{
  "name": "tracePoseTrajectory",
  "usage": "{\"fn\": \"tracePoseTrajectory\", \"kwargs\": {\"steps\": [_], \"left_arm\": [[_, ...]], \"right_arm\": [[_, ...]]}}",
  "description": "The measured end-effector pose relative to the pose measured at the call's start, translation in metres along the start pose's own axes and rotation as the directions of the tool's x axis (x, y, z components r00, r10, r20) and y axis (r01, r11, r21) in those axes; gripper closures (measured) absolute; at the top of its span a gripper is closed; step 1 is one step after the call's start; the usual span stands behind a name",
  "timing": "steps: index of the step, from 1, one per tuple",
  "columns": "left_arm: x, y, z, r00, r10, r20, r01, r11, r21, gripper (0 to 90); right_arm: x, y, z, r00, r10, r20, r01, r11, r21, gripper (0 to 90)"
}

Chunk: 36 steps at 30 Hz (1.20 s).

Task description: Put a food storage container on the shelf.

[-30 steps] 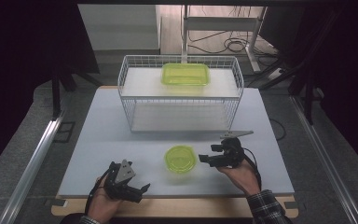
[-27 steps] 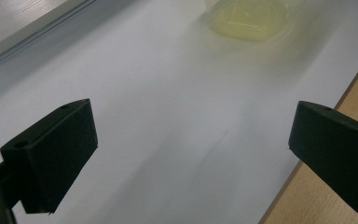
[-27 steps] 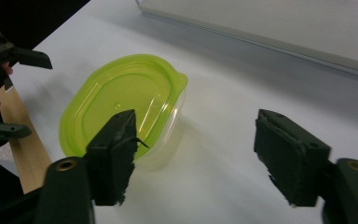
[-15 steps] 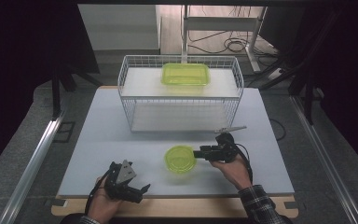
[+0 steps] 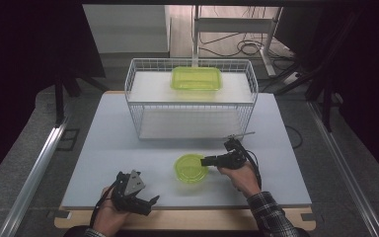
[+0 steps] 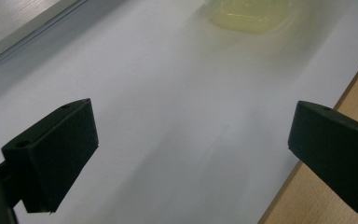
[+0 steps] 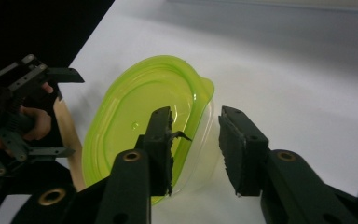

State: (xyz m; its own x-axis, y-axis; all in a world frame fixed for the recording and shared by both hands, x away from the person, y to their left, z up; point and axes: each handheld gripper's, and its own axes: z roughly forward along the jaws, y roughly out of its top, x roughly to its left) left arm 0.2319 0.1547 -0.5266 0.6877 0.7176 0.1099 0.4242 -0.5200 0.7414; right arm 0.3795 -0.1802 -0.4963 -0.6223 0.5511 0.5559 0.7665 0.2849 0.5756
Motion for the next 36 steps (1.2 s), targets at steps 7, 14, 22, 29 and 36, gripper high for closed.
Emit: {"fn": "tracePoseTrajectory", "kwargs": {"steps": [7, 14, 22, 29, 36], "left_arm": [[-0.001, 0.000, 0.000, 1.0000, 0.005, -0.004, -0.005, 1.0000, 0.000, 1.3], [0.000, 0.000, 0.000, 1.0000, 0.006, -0.006, -0.006, 1.0000, 0.000, 1.3], [0.000, 0.000, 0.000, 1.0000, 0.003, -0.007, -0.003, 1.0000, -0.002, 1.3], [0.001, 0.000, 0.000, 1.0000, -0.001, -0.005, 0.001, 1.0000, -0.004, 1.3], [0.001, 0.000, -0.001, 1.0000, -0.001, -0.006, 0.001, 1.0000, -0.004, 1.3]], "right_arm": [[0.000, 0.001, 0.002, 0.9962, 0.070, -0.051, -0.068, 0.997, 0.030, 79.7], [0.006, 0.003, -0.001, 0.9953, 0.066, -0.070, -0.065, 0.998, 0.027, 81.2], [0.011, 0.008, -0.013, 0.9961, 0.049, -0.073, -0.050, 0.999, -0.012, 81.3], [0.013, 0.014, -0.025, 0.9952, 0.051, -0.083, -0.055, 0.997, -0.049, 81.4], [0.014, 0.021, -0.036, 0.9939, 0.046, -0.100, -0.055, 0.994, -0.091, 81.5]]}}
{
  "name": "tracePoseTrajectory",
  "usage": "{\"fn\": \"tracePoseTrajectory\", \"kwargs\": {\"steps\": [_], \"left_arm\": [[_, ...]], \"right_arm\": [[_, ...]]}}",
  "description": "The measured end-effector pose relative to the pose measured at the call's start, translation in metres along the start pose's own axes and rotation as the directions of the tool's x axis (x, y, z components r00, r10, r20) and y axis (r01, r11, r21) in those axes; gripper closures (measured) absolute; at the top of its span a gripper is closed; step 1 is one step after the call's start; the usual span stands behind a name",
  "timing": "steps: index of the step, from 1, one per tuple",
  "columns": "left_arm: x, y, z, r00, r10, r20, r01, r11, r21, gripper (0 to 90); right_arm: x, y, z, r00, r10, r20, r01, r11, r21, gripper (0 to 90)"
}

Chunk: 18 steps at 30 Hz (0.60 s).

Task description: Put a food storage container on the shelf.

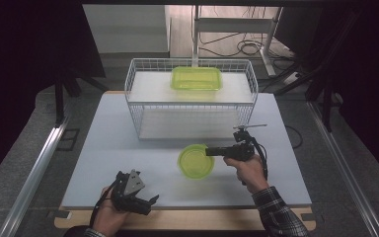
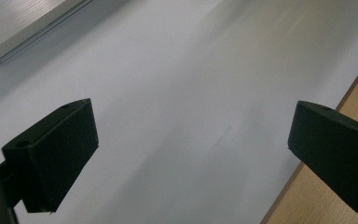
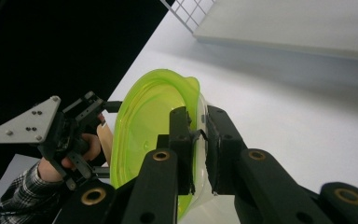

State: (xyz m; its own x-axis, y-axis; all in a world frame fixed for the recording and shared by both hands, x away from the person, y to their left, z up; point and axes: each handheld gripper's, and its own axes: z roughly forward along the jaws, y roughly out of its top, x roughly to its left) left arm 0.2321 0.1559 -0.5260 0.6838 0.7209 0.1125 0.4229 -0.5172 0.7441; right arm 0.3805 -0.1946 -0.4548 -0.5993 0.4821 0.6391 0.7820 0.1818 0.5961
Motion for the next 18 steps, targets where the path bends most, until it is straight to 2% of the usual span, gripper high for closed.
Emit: {"fn": "tracePoseTrajectory", "kwargs": {"steps": [12, 18], "left_arm": [[0.001, 0.000, 0.000, 1.0000, -0.004, 0.002, 0.004, 1.0000, -0.001, 1.2], [0.003, 0.000, -0.002, 0.9996, -0.027, 0.007, 0.027, 0.9995, -0.013, 0.8]], "right_arm": [[0.009, 0.013, -0.014, 1.0000, -0.009, 0.003, 0.009, 0.999, -0.036, 81.5], [0.015, 0.022, -0.020, 0.9998, -0.019, 0.000, 0.019, 0.998, -0.057, 81.5]]}}
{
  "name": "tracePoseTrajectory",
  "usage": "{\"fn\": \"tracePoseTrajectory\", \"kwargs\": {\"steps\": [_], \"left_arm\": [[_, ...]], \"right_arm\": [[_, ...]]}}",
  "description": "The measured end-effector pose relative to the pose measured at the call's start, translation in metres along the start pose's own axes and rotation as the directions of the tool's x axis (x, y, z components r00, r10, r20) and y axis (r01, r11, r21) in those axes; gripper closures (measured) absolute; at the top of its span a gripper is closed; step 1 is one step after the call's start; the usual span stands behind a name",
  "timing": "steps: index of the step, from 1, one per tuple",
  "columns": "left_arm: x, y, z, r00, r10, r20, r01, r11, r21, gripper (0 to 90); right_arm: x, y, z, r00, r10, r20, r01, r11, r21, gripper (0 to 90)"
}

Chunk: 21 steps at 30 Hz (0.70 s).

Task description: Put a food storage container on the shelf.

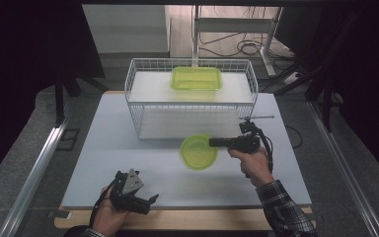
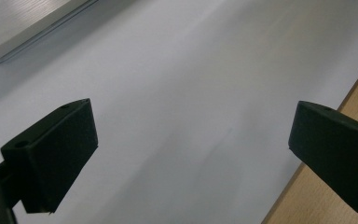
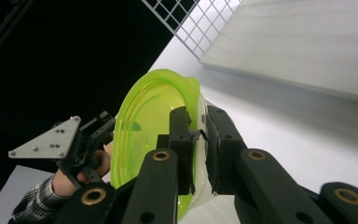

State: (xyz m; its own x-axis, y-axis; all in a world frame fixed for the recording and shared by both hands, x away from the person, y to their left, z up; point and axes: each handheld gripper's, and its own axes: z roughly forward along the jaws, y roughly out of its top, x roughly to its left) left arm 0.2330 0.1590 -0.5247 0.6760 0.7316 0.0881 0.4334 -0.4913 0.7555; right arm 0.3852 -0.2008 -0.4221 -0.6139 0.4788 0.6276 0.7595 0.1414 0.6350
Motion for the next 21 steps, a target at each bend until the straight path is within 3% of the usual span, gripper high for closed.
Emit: {"fn": "tracePoseTrajectory", "kwargs": {"steps": [21], "left_arm": [[0.002, 0.000, -0.001, 0.9998, -0.017, 0.012, 0.017, 0.9999, 0.001, 0.4]], "right_arm": [[0.014, 0.032, -0.023, 0.9998, 0.018, -0.008, -0.019, 0.997, -0.075, 81.5]]}}
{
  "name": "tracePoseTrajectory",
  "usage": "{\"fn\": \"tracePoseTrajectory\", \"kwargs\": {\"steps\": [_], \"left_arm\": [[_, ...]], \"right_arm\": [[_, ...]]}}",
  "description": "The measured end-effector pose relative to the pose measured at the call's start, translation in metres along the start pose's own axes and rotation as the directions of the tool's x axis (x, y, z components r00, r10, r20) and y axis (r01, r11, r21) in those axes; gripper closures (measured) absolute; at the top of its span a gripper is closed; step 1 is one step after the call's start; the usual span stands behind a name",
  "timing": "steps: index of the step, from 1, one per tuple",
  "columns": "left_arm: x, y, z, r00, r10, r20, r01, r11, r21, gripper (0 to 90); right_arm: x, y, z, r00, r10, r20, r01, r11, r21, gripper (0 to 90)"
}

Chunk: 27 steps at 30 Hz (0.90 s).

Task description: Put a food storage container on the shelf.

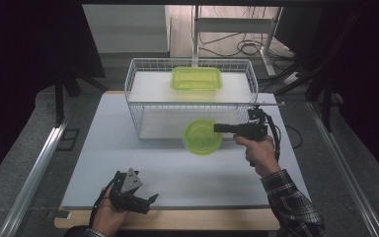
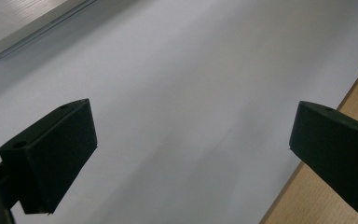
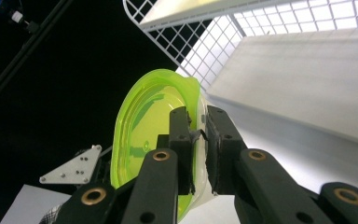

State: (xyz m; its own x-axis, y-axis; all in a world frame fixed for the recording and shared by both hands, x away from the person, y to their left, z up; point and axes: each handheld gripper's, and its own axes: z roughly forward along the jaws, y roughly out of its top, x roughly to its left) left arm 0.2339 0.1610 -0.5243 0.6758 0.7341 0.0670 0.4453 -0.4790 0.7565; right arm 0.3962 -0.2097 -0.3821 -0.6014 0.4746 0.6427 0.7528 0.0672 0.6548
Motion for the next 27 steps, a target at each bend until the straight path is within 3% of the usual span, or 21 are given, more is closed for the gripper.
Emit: {"fn": "tracePoseTrajectory", "kwargs": {"steps": [27], "left_arm": [[0.000, 0.000, 0.001, 1.0000, 0.003, 0.005, -0.003, 1.0000, 0.003, 0.4]], "right_arm": [[0.023, 0.048, -0.015, 0.9994, -0.034, 0.011, 0.035, 0.997, -0.071, 81.4]]}}
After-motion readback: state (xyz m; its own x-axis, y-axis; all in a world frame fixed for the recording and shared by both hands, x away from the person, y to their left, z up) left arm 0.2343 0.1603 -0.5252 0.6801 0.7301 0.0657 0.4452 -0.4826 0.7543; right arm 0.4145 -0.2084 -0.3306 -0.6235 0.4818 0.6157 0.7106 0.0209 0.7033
